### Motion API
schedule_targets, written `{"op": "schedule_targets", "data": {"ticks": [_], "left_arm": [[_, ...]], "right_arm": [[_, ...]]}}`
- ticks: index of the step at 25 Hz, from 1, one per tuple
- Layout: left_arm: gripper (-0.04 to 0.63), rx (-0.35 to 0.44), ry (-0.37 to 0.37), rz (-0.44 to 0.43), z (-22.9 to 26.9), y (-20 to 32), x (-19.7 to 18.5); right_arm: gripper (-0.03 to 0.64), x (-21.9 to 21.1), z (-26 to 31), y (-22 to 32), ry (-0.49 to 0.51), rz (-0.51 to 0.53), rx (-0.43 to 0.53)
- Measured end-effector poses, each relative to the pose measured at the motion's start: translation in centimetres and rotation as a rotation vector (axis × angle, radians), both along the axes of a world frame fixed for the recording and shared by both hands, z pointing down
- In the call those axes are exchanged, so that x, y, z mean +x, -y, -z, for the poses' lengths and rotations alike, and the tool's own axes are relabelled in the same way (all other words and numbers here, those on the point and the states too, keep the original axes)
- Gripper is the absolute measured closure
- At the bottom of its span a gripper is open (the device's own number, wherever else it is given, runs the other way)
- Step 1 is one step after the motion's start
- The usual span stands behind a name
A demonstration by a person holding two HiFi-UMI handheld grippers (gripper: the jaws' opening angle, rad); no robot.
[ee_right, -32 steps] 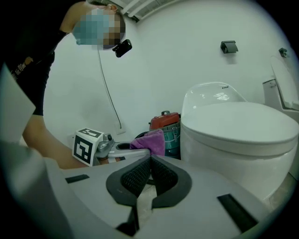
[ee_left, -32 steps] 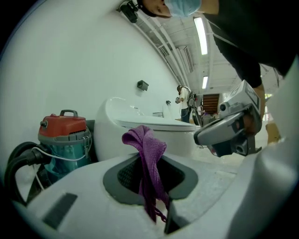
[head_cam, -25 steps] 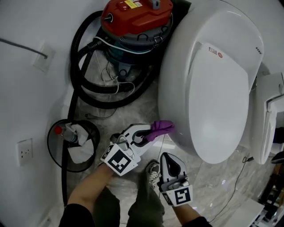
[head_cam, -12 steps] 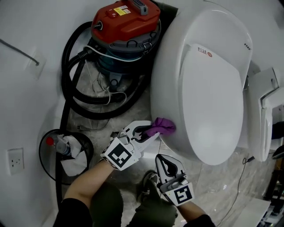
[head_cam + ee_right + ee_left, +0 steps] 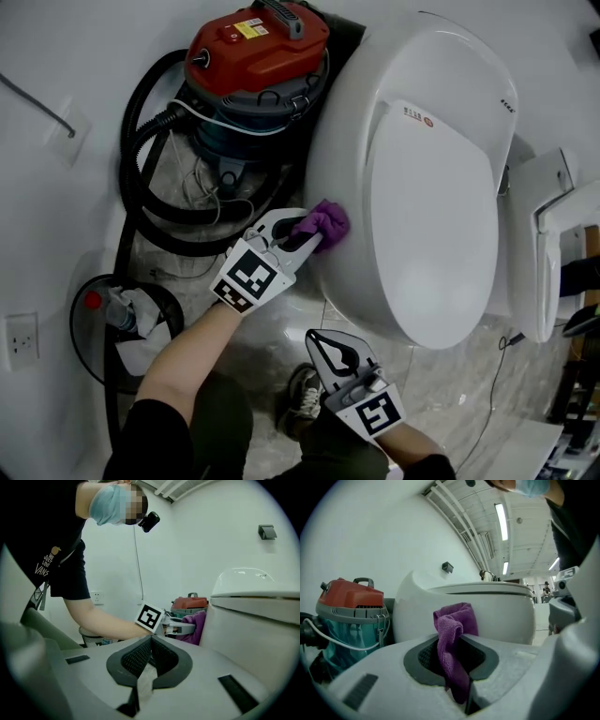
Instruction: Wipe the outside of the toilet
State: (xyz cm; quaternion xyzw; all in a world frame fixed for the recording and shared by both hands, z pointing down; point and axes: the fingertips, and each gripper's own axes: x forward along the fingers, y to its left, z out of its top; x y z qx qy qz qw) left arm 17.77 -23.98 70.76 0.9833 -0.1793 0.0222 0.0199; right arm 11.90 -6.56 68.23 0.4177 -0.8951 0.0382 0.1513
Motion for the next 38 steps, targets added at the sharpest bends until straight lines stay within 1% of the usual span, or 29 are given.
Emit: {"op": "schedule_targets", "data": {"ticks": [3,5,7,10,13,16,19,22,26,30,31,33,35,38], "left_arm": [[0.525,-0.008,0.008,0.039,-0.1,3.2,0.0],[0.525,-0.019,0.017,0.071,-0.2,5.7,0.2],[0.525,-0.024,0.038,0.107,-0.3,8.4,0.5],[0.525,-0.016,0.093,0.165,-0.7,11.9,0.9],[0.525,-0.049,0.101,0.222,-0.9,14.6,1.0],[0.525,-0.063,0.107,0.245,-1.1,15.2,0.9],[0.528,-0.048,0.065,0.245,-0.9,14.3,0.3],[0.528,-0.024,0.008,0.213,-0.7,12.6,-0.4],[0.528,0.013,-0.043,0.181,-0.5,9.3,-1.8],[0.528,0.114,-0.035,0.118,-1.4,3.4,-1.9],[0.528,0.125,-0.037,0.103,-1.7,1.9,-2.0],[0.528,0.098,-0.057,0.089,-2.4,-0.7,-2.5],[0.528,0.045,-0.074,0.086,-3.4,-3.2,-3.5],[0.528,-0.018,-0.07,0.072,-5.0,-6.6,-4.7]], "right_arm": [[0.618,-1.0,-0.3,-0.8,-0.01,0.04,-0.016],[0.618,-1.2,-0.4,-1.2,-0.009,0.046,-0.026],[0.618,-1.1,-0.4,-1.5,-0.001,0.035,-0.029],[0.618,-0.4,-0.7,-1.9,0.023,-0.005,-0.037],[0.618,0.4,-1.6,-2.3,0.032,-0.041,-0.067],[0.618,0.5,-1.7,-2.5,0.038,-0.056,-0.074],[0.618,0.5,-1.6,-2.5,0.051,-0.068,-0.071],[0.618,0.8,-1.7,-2.5,0.064,-0.08,-0.075],[0.618,0.9,-1.8,-2.3,0.073,-0.09,-0.076],[0.618,1.1,-1.6,-2.3,0.073,-0.101,-0.066],[0.618,1.2,-1.7,-2.3,0.076,-0.106,-0.065],[0.618,1.4,-1.7,-2.1,0.086,-0.113,-0.068],[0.617,1.3,-1.6,-2.0,0.095,-0.111,-0.067],[0.618,0.9,-1.6,-2.0,0.097,-0.094,-0.069]]}}
